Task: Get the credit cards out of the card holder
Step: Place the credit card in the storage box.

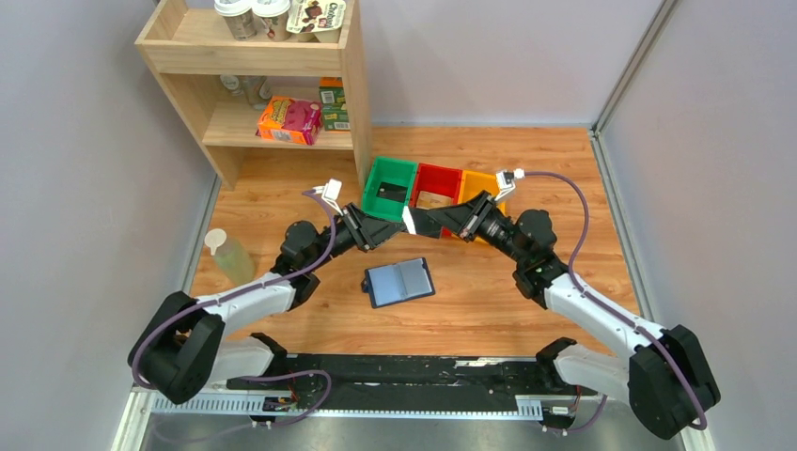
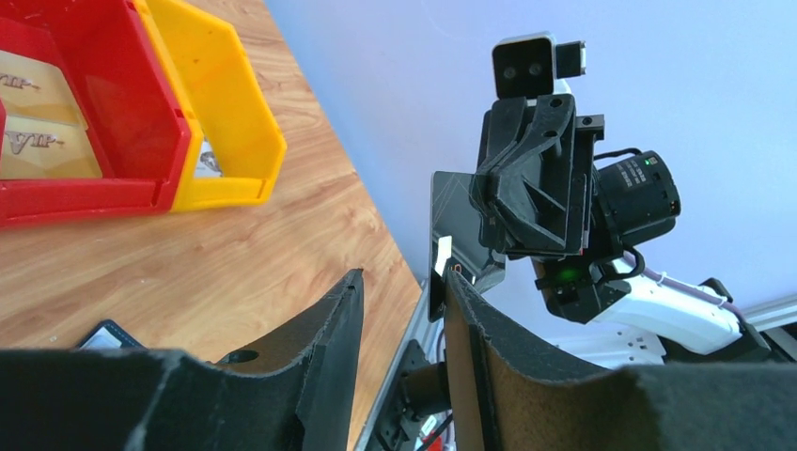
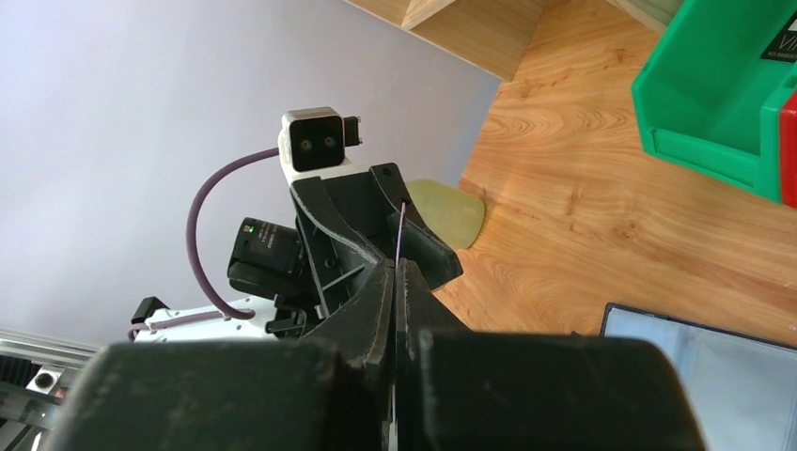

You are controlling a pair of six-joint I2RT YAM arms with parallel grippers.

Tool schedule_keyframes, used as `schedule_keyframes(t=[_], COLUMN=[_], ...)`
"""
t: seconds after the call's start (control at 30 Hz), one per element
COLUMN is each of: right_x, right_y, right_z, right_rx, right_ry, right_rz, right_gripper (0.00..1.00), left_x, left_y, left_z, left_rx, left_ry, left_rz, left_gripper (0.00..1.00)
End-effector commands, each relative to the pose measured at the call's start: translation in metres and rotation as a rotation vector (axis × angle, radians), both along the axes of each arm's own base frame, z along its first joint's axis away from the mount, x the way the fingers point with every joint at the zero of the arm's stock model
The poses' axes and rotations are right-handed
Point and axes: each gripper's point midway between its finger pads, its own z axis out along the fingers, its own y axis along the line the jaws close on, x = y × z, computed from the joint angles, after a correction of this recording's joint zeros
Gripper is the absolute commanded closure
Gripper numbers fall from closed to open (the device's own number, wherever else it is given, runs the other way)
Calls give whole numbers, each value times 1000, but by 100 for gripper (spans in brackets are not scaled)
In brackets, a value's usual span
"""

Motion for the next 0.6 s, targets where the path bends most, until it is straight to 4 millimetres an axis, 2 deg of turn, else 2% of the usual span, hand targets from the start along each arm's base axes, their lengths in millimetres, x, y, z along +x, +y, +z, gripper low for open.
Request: schedule_keyframes(t=[0.0,0.23,0.43,0.47,0.57], right_x=[0,5,10,11,14], right_y=[1,6,8,8,6], right_z=[10,5,-3,-8,-23], right_rx=[44,51,15,-9,-88], right_ry=[-41,-35,-31,-24,-14], right_rz=[8,23,21,19,3], right_gripper=[100,100,98,92,60], left_x=[0,-2,3,4,10], left_y=[-4,-8,-7,-7,-6], left_z=[27,35,32,30,16], left_rx=[-84,-143,-153,-136,-57], left_ry=[-58,-64,-55,-65,-72], left_rz=[-37,-70,-48,-41,-8], left_gripper=[57,66,89,91,100])
